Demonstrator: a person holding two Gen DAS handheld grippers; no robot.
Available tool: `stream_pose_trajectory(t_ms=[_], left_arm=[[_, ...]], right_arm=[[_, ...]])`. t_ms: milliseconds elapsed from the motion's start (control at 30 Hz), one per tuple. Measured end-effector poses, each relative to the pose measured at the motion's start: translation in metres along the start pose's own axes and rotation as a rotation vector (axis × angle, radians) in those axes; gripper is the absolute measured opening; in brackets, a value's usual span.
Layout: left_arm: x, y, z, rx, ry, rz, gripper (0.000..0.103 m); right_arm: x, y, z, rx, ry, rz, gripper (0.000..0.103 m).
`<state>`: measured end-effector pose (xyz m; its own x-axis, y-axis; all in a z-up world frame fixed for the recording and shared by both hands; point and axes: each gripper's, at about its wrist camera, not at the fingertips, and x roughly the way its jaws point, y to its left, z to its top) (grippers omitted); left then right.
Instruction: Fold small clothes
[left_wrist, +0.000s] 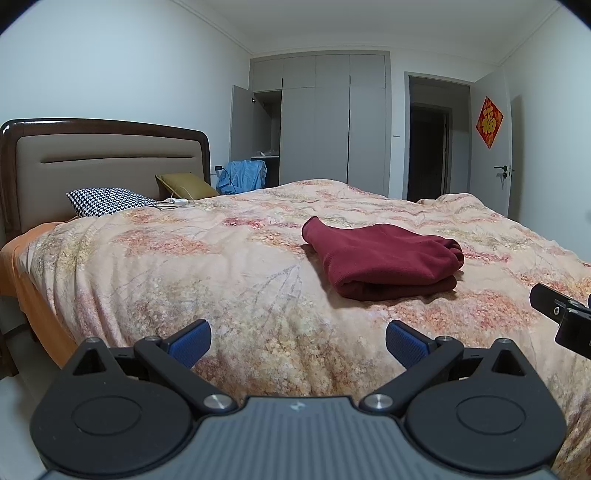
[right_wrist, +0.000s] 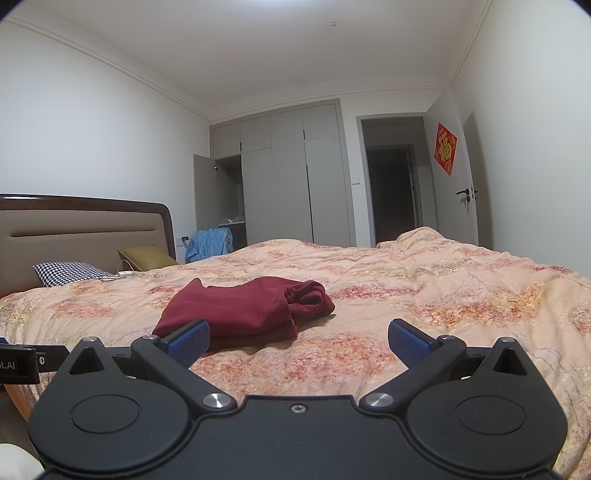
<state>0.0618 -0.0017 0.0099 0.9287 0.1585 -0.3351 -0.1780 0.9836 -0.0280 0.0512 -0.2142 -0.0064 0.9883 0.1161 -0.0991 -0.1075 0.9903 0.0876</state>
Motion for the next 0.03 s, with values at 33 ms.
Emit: stream_pose_trajectory(t_ms=[33], left_arm=[[0.0004,0.0001,0.0002,0.000,0.001,0.000,0.103]], right_arm=[[0.0000,0.0000,0.0000,0.000,0.000,0.000,0.103]])
